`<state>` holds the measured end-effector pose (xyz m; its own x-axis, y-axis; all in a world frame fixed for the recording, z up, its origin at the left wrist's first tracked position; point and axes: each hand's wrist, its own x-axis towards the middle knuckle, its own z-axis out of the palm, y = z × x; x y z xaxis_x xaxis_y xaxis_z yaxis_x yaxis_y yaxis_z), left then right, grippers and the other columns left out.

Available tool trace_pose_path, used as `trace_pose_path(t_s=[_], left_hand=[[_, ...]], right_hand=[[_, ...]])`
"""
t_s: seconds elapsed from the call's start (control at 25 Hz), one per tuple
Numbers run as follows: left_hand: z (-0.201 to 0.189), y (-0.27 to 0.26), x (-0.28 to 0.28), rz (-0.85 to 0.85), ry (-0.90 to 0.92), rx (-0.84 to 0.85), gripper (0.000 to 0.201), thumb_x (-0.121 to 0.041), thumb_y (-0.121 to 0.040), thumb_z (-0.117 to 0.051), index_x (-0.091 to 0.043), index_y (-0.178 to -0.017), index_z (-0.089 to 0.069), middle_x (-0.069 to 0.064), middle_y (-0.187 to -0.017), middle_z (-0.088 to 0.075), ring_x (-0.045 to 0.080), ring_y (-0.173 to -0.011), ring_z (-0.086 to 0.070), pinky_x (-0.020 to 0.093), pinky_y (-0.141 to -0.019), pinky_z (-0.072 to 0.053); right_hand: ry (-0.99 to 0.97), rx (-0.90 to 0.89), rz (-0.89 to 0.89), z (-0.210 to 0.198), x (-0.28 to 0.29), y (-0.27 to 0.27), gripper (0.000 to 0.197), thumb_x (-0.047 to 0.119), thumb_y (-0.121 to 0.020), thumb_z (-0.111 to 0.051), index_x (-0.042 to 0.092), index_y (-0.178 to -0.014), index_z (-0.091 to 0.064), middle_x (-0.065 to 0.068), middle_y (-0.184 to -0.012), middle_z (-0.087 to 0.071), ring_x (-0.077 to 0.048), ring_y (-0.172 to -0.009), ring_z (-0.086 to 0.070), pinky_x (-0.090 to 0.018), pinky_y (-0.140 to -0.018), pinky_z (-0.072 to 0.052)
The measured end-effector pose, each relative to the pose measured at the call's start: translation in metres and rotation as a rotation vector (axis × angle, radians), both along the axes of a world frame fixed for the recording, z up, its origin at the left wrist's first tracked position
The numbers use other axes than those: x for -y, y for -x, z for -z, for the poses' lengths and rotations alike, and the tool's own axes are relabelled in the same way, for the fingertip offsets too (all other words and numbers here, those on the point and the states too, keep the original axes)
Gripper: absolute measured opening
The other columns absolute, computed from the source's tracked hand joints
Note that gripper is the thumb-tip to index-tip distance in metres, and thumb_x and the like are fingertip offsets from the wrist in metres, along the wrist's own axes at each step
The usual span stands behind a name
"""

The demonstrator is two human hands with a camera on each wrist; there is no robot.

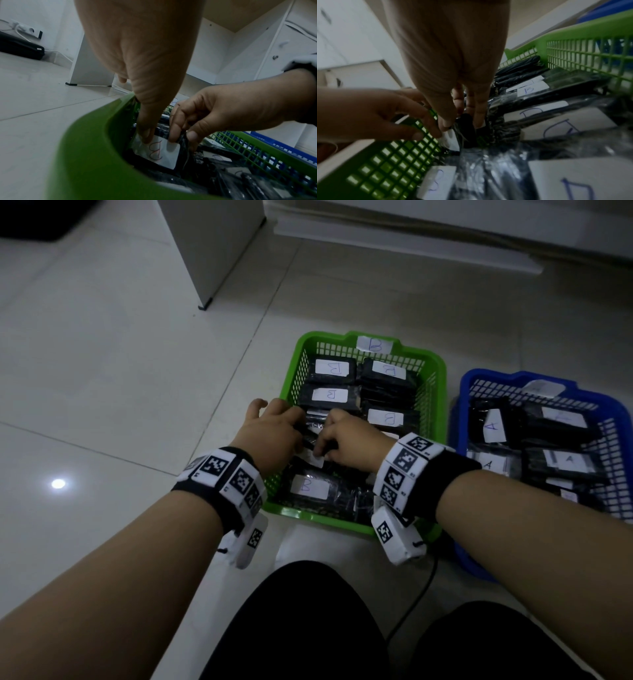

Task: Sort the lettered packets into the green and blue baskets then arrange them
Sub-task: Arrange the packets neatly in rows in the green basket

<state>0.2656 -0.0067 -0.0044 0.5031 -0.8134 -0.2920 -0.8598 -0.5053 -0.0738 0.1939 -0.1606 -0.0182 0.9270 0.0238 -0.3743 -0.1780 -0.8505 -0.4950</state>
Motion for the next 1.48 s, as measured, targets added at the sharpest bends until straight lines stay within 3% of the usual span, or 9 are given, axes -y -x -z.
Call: trace_pose_path(t_s=[0.12,0.24,0.36,0.44,0.56,0.76,1.08,1.24,1.48], left_hand=[[-0.001,0.000,0.000,-0.013,0.071,-0.002,0.025,-0.036,-0.087,-0.053,-0.034,-0.109,-0.065,-0.009,-0.134,-0.042,0.022,-0.129,-0.030,0.046,-0.109,-0.019],[-0.002,-0.003,0.002,0.079,0.151,-0.084,0.022,-0.042,-0.081,-0.058,-0.032,-0.099,-0.066,-0.008,-0.113,-0.057,0.018,-0.109,-0.047,0.036,-0.093,-0.039],[-0.005,-0.001,0.003,0.176,-0.092,-0.299,0.029,-0.051,-0.075,-0.065,-0.034,-0.098,-0.068,-0.013,-0.096,-0.070,0.012,-0.096,-0.060,0.031,-0.087,-0.048],[-0.005,0.002,0.004,0.212,-0.223,-0.306,0.041,-0.060,-0.071,-0.066,-0.036,-0.104,-0.068,-0.014,-0.097,-0.071,0.013,-0.096,-0.060,0.029,-0.089,-0.048],[-0.004,0.007,0.007,0.269,-0.291,-0.261,0.042,-0.060,-0.073,-0.064,-0.037,-0.108,-0.067,-0.012,-0.102,-0.071,0.015,-0.100,-0.061,0.028,-0.090,-0.044],[-0.004,0.012,0.007,0.269,-0.251,-0.178,0.027,-0.042,-0.084,-0.056,-0.034,-0.108,-0.066,-0.009,-0.107,-0.069,0.018,-0.108,-0.059,0.030,-0.093,-0.033],[-0.007,0.002,0.003,0.099,0.080,-0.162,0.029,-0.035,-0.086,-0.053,-0.030,-0.115,-0.053,-0.007,-0.119,-0.055,0.017,-0.115,-0.052,0.038,-0.099,-0.031],[-0.004,0.007,0.000,0.169,-0.074,-0.165,0.030,-0.038,-0.086,-0.054,-0.038,-0.117,-0.054,-0.014,-0.119,-0.056,0.013,-0.116,-0.052,0.037,-0.103,-0.026],[-0.001,0.013,0.007,0.159,-0.119,-0.094,0.044,-0.044,-0.074,-0.066,-0.033,-0.114,-0.048,-0.011,-0.110,-0.064,0.018,-0.106,-0.058,0.039,-0.102,-0.027]], right_hand=[[-0.001,0.041,0.107,0.001,0.003,0.000,0.021,0.003,-0.081,-0.065,0.018,-0.092,-0.075,0.000,-0.107,-0.050,-0.020,-0.099,-0.058,-0.018,-0.078,-0.038],[-0.030,0.036,0.189,0.001,0.008,0.002,0.023,0.003,-0.084,-0.060,0.019,-0.094,-0.074,0.001,-0.106,-0.065,-0.018,-0.103,-0.062,-0.020,-0.083,-0.044],[0.088,-0.108,0.060,0.002,0.007,0.000,0.032,0.000,-0.088,-0.053,0.018,-0.109,-0.070,-0.007,-0.129,-0.058,-0.026,-0.121,-0.051,-0.029,-0.097,-0.043],[0.189,-0.135,-0.032,-0.002,0.003,0.000,0.033,0.002,-0.090,-0.054,0.018,-0.116,-0.068,-0.011,-0.134,-0.047,-0.030,-0.126,-0.041,-0.031,-0.101,-0.038],[0.133,-0.016,-0.098,-0.019,-0.002,0.015,0.022,0.017,-0.090,-0.059,0.020,-0.108,-0.071,-0.002,-0.112,-0.058,-0.022,-0.114,-0.051,-0.024,-0.086,-0.039],[0.069,-0.274,-0.244,-0.033,-0.013,0.040,0.036,0.032,-0.082,-0.069,0.020,-0.116,-0.064,0.004,-0.102,-0.067,-0.011,-0.089,-0.057,-0.021,-0.067,-0.039],[0.028,-0.117,0.096,-0.014,-0.008,0.033,0.032,0.011,-0.083,-0.065,0.016,-0.115,-0.064,-0.004,-0.103,-0.065,-0.020,-0.097,-0.059,-0.022,-0.077,-0.041],[0.085,-0.106,0.054,-0.009,-0.006,0.034,0.036,0.011,-0.086,-0.060,0.019,-0.121,-0.065,-0.004,-0.120,-0.067,-0.021,-0.111,-0.060,-0.026,-0.094,-0.046],[0.055,-0.188,-0.012,-0.006,0.000,0.054,0.058,0.018,-0.072,-0.078,0.018,-0.122,-0.048,-0.004,-0.112,-0.062,-0.022,-0.100,-0.060,-0.028,-0.078,-0.048]])
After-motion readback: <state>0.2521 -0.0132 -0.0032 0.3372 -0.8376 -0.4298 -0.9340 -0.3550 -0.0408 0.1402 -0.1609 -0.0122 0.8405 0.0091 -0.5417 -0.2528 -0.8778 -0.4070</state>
